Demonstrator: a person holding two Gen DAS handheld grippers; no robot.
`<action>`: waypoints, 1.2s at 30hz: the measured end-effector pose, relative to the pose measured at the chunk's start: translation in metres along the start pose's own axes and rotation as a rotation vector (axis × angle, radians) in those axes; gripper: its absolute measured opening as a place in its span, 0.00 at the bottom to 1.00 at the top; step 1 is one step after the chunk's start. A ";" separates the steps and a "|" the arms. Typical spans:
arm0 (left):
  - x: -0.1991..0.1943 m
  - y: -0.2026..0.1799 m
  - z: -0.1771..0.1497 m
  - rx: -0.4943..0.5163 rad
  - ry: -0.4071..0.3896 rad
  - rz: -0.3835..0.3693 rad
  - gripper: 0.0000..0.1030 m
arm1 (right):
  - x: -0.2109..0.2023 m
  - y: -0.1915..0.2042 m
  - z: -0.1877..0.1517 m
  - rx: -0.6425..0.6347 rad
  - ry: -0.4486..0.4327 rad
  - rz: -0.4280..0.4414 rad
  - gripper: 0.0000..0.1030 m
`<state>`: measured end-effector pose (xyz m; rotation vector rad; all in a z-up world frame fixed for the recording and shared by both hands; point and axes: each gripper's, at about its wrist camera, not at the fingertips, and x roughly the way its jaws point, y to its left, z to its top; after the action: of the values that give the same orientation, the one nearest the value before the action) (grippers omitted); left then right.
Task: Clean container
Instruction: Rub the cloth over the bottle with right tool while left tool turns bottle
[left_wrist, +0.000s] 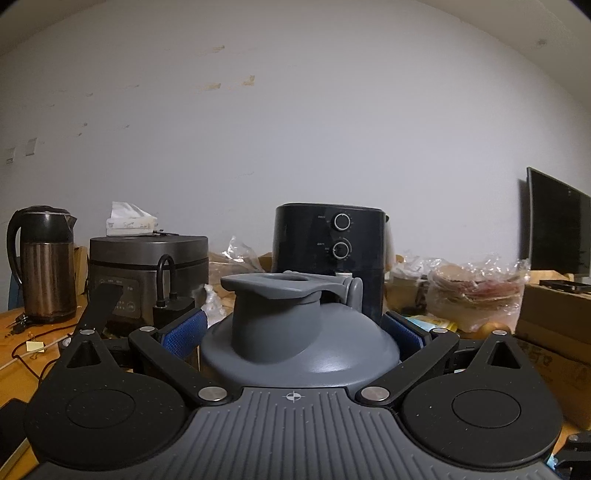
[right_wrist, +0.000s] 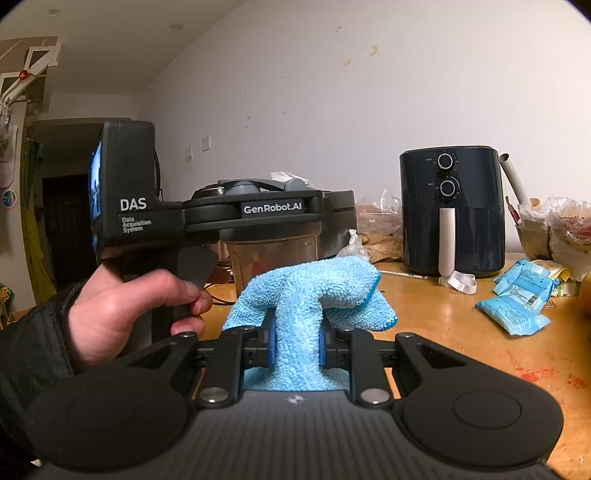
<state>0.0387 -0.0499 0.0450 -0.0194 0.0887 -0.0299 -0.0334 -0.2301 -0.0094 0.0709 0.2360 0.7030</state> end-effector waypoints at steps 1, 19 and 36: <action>0.000 0.000 0.000 -0.001 0.003 0.003 1.00 | 0.000 0.000 0.000 0.000 0.000 0.000 0.17; 0.002 -0.007 0.001 -0.019 0.024 0.058 1.00 | 0.000 0.000 -0.001 0.002 0.002 -0.001 0.17; 0.004 -0.006 0.000 -0.017 0.037 0.050 0.92 | 0.002 0.000 0.000 0.005 0.006 -0.004 0.17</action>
<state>0.0421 -0.0556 0.0453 -0.0339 0.1267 0.0204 -0.0315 -0.2287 -0.0104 0.0732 0.2436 0.6985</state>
